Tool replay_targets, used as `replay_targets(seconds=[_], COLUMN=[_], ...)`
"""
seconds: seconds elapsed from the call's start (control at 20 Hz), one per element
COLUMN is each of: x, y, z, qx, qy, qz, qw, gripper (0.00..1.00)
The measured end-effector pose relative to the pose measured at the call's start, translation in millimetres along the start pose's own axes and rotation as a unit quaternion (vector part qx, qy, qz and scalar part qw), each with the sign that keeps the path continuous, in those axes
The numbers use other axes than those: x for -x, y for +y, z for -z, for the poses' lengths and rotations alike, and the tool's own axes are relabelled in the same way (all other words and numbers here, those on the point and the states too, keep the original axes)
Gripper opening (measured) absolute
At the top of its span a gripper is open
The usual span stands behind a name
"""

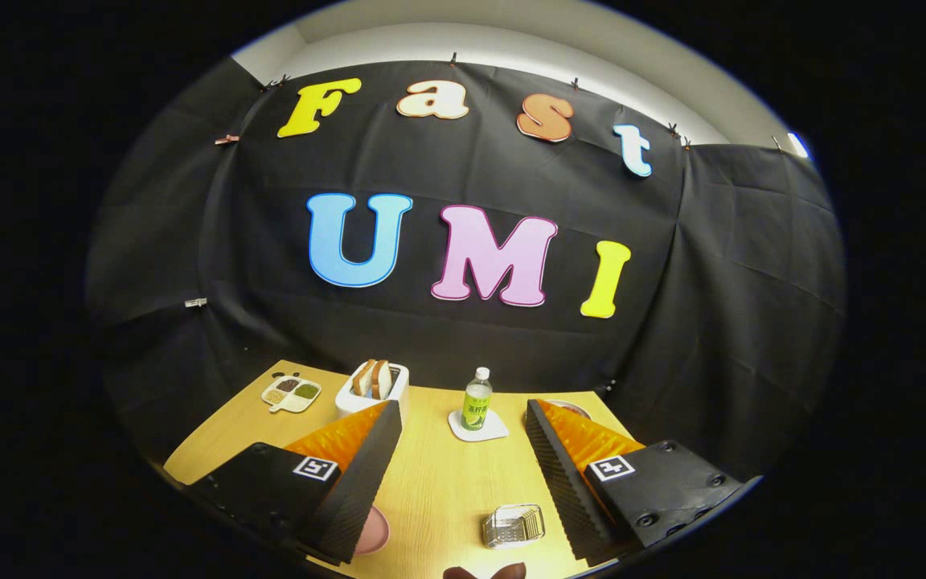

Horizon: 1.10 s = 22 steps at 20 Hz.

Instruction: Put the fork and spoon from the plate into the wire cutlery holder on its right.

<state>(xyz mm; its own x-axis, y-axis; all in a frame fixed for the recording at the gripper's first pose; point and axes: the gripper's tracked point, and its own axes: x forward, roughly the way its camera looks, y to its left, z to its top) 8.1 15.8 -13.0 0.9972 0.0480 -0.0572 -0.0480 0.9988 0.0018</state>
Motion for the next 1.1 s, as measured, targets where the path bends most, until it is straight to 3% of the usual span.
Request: replay_targets(seconds=[0.25,0.45,0.7,0.9,1.05,1.1], x=[2,16,31,24,18,15], y=[44,97,129,144,152,156], z=[72,145,229,279,311,320], qx=[0.028,0.003,0.017,0.03,0.031,0.029], qy=[0.153,0.284,0.39,0.433,0.46,0.466], qz=[-0.077,-0.147,-0.175,-0.172,-0.165,-0.165], qw=[0.985,0.947,0.904,0.884,0.872,0.869], gripper=[0.97,0.97,0.92,0.83,0.66,0.65])
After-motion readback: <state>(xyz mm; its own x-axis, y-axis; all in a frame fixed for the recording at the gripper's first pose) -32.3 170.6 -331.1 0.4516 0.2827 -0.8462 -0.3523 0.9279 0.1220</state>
